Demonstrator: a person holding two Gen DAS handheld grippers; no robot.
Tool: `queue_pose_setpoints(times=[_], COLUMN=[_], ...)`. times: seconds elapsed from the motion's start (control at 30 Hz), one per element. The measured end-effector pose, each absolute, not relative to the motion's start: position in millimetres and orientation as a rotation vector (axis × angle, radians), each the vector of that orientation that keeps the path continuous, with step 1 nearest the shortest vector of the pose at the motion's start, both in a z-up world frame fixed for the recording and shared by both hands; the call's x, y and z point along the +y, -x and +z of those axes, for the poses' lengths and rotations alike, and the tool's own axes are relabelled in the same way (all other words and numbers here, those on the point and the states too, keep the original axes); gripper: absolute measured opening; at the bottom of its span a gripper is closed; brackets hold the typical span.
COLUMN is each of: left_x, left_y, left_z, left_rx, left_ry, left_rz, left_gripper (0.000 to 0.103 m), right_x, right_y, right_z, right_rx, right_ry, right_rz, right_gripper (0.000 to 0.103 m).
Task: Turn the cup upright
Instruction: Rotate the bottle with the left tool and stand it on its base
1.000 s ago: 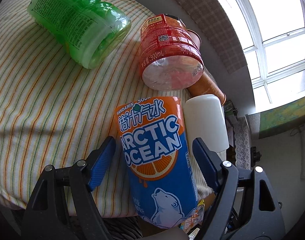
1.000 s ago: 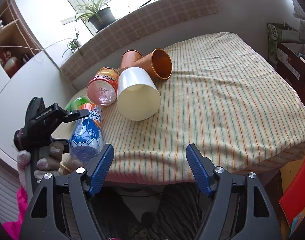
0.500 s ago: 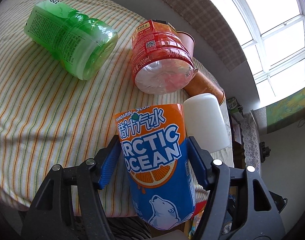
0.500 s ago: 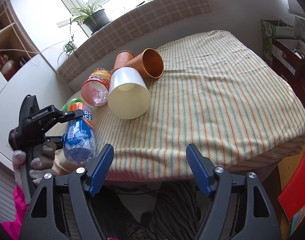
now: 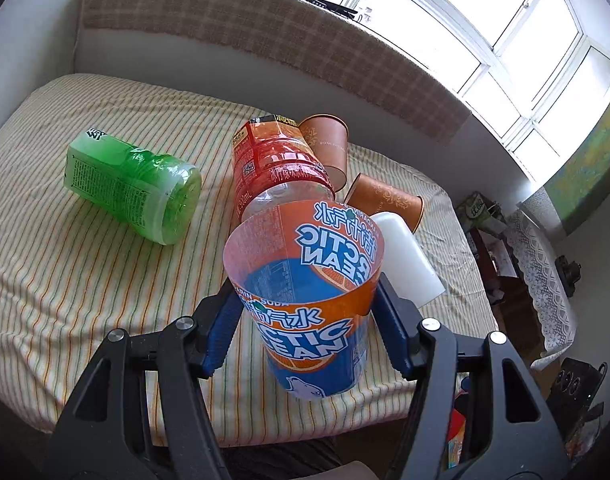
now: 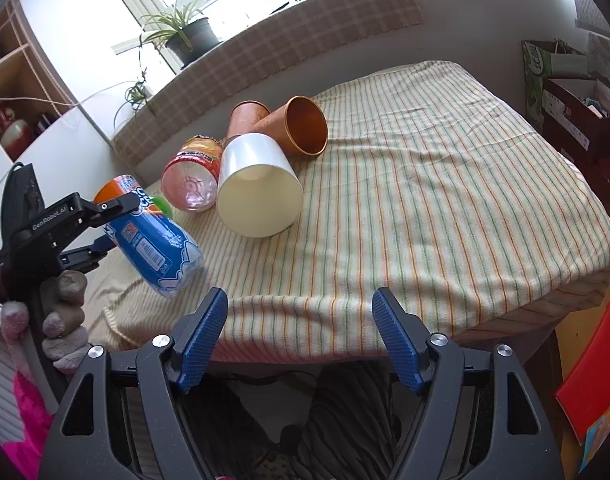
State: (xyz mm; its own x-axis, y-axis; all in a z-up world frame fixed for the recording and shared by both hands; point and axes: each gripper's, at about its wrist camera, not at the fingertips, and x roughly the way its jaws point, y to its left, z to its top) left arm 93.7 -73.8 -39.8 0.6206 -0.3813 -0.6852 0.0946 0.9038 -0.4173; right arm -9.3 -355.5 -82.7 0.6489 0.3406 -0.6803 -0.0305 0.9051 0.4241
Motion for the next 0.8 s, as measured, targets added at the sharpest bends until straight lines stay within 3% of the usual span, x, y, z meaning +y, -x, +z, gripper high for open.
queue_pose_setpoints(times=[0.8], left_x=[-127.7], left_y=[-73.6], left_z=[-35.1], left_rx=[0.738], left_ry=[0.013], left_rz=[-0.213], left_gripper=[0.064], right_x=[-353.8], right_y=[9.0], right_z=[-82.6], right_rx=[0.851], right_ry=[-0.390], right_rz=[0.207], right_gripper=[0.074])
